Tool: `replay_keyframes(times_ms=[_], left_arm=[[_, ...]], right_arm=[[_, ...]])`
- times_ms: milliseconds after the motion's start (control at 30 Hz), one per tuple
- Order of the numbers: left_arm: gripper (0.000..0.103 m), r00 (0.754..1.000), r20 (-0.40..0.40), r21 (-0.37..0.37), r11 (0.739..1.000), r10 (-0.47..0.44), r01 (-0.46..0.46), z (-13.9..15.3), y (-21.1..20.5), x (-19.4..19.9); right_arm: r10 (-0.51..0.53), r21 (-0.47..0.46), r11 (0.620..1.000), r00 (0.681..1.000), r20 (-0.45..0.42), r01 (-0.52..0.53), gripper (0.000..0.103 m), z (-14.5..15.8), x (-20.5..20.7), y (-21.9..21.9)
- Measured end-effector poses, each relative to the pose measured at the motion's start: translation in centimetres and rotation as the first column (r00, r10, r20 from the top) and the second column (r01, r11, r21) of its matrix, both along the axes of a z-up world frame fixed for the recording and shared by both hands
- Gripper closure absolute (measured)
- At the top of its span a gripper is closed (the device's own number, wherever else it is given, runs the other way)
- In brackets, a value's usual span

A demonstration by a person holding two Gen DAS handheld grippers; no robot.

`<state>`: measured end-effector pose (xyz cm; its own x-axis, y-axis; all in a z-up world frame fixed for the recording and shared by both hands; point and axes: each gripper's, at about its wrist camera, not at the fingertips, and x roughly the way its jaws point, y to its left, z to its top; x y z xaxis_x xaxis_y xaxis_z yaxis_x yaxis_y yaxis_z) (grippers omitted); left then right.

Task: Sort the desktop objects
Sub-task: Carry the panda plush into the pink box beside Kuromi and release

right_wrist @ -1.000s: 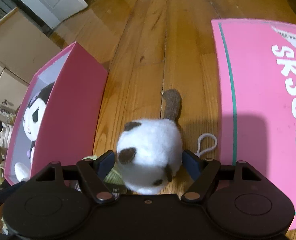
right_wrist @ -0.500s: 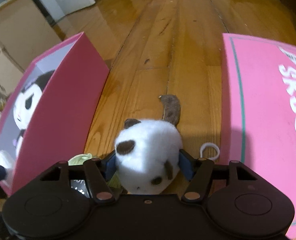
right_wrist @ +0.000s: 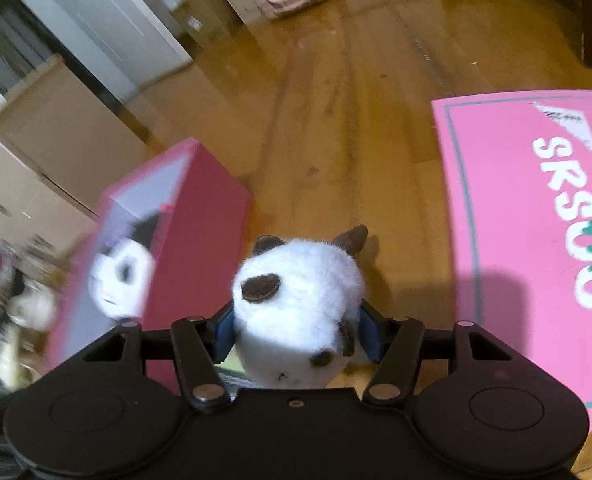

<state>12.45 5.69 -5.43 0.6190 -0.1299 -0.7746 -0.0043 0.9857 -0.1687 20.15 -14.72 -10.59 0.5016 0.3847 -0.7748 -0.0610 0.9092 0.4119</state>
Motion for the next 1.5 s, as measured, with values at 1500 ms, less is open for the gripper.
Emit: replay_keyframes(times_ms=[1500], left_arm=[[0.007, 0.988, 0.042, -0.013, 0.989, 0.149, -0.149, -1.6, 14.7, -2.0]], right_arm=[[0.550, -0.018, 0.832, 0.827, -0.115, -0.555, 0.034, 0.9, 2.7, 25.1]])
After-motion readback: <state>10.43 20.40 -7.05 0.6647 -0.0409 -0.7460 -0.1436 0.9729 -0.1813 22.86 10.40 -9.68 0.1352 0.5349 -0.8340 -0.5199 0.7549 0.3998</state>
